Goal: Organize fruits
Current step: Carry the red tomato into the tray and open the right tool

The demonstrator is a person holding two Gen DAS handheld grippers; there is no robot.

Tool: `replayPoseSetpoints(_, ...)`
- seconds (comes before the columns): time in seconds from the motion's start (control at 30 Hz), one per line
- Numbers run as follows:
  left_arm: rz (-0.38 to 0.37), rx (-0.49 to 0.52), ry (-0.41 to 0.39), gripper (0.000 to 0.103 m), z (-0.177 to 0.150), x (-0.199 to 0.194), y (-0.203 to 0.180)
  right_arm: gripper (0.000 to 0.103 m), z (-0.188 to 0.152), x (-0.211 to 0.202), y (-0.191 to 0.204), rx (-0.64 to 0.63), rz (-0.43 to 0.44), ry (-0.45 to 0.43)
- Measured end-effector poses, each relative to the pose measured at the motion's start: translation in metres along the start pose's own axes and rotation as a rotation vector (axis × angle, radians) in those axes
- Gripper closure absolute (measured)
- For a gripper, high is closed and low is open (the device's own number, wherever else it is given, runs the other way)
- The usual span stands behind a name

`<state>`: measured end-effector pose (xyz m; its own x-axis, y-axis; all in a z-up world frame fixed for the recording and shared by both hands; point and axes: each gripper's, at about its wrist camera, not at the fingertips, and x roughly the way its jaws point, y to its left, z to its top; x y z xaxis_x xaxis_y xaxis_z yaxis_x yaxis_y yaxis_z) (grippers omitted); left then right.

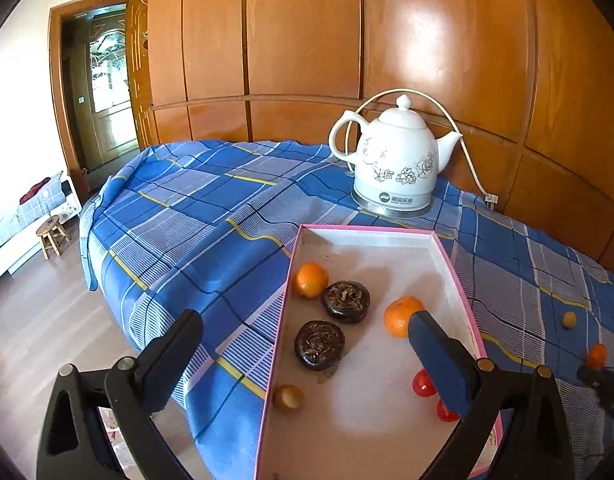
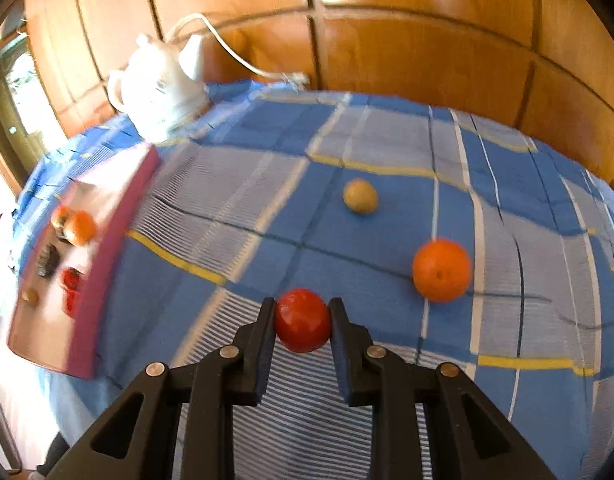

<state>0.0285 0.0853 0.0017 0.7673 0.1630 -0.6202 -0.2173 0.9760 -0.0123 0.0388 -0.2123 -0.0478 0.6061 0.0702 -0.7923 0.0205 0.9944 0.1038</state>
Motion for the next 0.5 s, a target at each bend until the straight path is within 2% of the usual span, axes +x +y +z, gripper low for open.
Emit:
replayPoseSetpoints(0.13, 0.004, -0.018, 0.008, 0.0, 0.002, 0.003, 0.007, 0.077, 0.012, -0.013, 0.029, -0.055, 0.098, -0.024)
replayPoseSetpoints(0.3, 0.023, -0.04, 0.0, 0.0, 0.007, 0.005, 0.02, 0.077, 0.019, -0.019, 0.083, -0.157, 0.239, -0.021)
replayPoseSetpoints(0.43, 0.047, -0.063, -0.004, 0.0, 0.011, 0.008, 0.032, 0.077, 0.015, -0.011, 0.131, -0.234, 0.339, 0.022)
replayPoseSetpoints(0.5, 0.052, -0.077, -0.003, 0.0, 0.011, 0.009, 0.037, 0.077, 0.011, -0.005, 0.15, -0.268, 0.363, 0.041)
